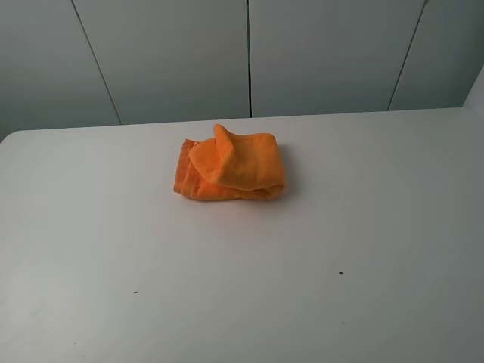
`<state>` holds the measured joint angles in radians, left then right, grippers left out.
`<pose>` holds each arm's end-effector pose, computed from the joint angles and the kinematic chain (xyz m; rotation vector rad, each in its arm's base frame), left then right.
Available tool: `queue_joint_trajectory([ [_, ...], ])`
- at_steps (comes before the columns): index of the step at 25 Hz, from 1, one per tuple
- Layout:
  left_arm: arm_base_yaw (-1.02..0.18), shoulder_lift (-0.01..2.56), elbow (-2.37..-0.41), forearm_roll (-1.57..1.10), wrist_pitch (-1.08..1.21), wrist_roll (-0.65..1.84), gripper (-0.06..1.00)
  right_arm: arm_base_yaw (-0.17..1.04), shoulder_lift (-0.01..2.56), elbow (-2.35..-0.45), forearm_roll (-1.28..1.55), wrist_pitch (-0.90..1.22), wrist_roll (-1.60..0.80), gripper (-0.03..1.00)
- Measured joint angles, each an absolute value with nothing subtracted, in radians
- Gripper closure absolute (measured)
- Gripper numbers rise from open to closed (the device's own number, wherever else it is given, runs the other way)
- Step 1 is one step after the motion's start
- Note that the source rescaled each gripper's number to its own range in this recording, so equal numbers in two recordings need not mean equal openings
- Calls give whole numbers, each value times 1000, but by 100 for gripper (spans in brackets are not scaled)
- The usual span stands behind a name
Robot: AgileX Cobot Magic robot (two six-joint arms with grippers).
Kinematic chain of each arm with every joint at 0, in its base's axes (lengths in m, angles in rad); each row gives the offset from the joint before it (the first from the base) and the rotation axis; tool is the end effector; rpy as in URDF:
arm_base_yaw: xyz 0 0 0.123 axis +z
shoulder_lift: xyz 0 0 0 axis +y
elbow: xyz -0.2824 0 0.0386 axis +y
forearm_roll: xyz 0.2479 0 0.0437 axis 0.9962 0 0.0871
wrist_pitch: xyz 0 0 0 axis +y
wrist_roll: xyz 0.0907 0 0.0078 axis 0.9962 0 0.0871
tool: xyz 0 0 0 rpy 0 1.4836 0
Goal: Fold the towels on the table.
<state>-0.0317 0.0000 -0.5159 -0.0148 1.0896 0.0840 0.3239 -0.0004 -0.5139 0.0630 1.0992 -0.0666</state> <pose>-0.0079 -0.0009 0.2792 0.1200 2.0537 0.0147 -0.0094 0.0022 0.2780 -0.4074 2.0347 0.2336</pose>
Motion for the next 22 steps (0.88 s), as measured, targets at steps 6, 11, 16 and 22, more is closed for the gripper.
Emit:
queue_joint_trajectory([
  [6, -32, 0, -516, -13, 1090, 61, -6, 324, 0, -514, 65, 1099, -65, -3],
  [11, -32, 0, -516, -11, 1090, 59, -6, 324, 0, -514, 67, 1099, -65, -3],
  [16, -32, 0, -516, -8, 1090, 59, -6, 265, 0, -514, 62, 1099, -65, -3],
  [22, -32, 0, -516, -7, 1090, 59, -6, 108, 0, -514, 62, 1099, -67, -3],
])
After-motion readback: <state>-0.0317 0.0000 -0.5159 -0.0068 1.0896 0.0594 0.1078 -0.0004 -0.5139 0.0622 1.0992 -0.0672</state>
